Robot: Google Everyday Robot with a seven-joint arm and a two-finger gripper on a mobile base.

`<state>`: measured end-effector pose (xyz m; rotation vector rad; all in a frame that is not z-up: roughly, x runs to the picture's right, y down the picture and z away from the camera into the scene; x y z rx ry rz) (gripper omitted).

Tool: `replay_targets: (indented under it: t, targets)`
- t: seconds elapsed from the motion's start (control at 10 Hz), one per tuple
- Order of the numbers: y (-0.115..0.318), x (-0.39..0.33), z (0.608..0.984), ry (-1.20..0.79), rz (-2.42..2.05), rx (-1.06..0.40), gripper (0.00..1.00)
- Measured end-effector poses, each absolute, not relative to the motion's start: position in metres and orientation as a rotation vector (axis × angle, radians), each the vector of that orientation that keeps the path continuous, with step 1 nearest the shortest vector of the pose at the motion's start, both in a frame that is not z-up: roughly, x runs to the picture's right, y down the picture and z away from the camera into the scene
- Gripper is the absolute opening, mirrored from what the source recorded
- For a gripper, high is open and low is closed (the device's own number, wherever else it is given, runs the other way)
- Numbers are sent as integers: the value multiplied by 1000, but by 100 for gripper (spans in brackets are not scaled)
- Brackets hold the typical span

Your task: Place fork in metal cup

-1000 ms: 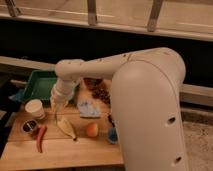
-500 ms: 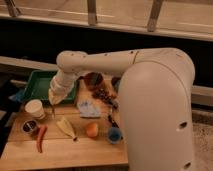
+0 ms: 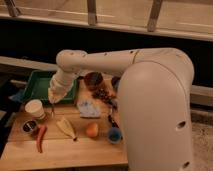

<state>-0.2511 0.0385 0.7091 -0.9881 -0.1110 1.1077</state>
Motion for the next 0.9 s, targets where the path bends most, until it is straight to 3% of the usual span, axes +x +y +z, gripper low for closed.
replay_targets:
  t: [0.9]
  targets:
    - [-8,-391,729,-291,855,-990,0]
